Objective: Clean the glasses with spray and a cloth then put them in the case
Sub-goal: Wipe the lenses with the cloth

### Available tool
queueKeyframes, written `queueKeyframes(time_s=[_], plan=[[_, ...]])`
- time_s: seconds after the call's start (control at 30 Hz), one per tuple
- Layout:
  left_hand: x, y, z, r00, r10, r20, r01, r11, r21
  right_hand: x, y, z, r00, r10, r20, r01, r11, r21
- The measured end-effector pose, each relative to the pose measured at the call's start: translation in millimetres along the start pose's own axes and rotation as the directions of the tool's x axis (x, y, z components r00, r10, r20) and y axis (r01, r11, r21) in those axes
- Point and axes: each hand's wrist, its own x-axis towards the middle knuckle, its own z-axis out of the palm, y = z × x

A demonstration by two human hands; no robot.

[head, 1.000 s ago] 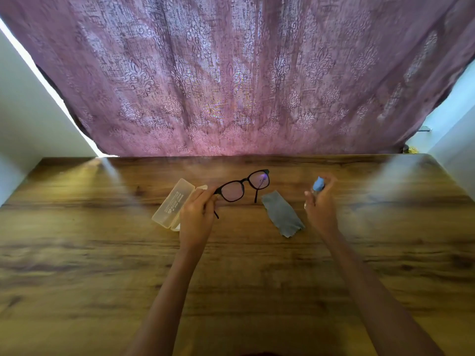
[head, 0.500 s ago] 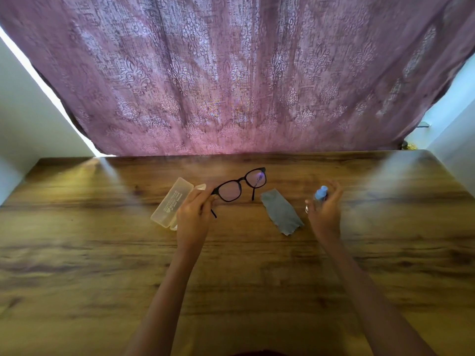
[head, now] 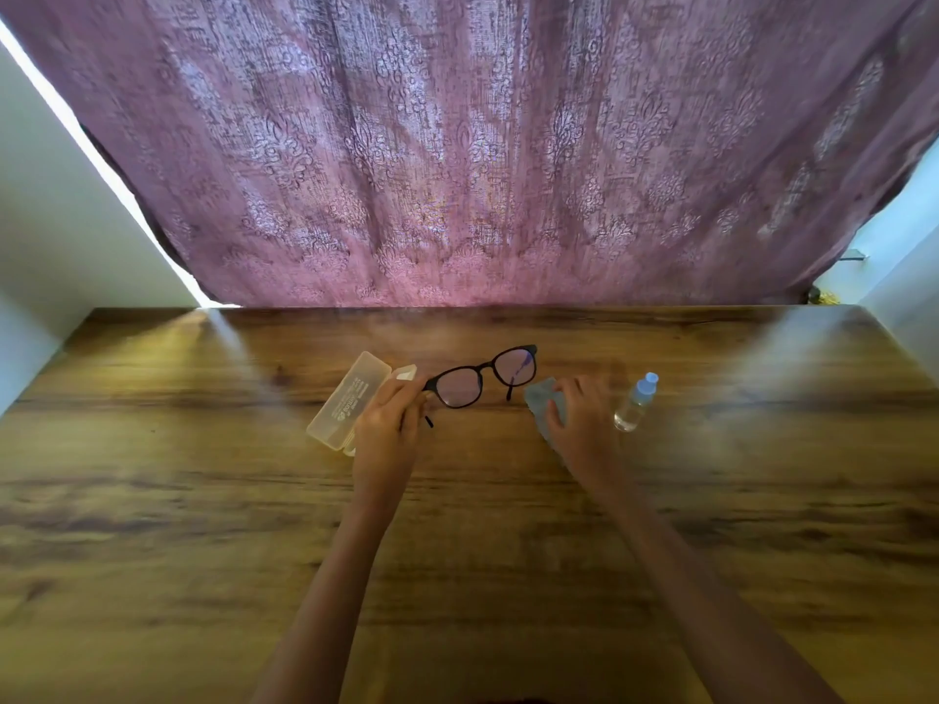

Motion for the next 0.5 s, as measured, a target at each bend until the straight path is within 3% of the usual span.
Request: queueKeyframes(time_s=[0.13,0.2,0.33,0.5], plan=[[-0.2,-1.2,-0.3,1.000,-0.006,0.008,0.006,1.000,-0.003,10.4,3.8,13.9,0.947,0.270,0.173,-0.264,0.963,-0.058],[-0.5,-1.8,-0.3,1.000,-0.004,0.011,0.004,1.000,-0.001,17.1,4.2,16.0,0.916,0.334,0.220,-0.323,0.942,-0.088],[0.0,0.8,-1.4,1.000,0.010,0.009,-0.009,0.999,-0.039,24.8,4.6,15.7,0.873,0.391,0.291,-0.407,0.913,-0.007],[0.0,6.7,-2.5,1.000,0.015,0.004,-0.014,0.997,-0.072,13.3,0.6,6.2,0.866,0.359,0.347,-0.397,0.917,0.041]])
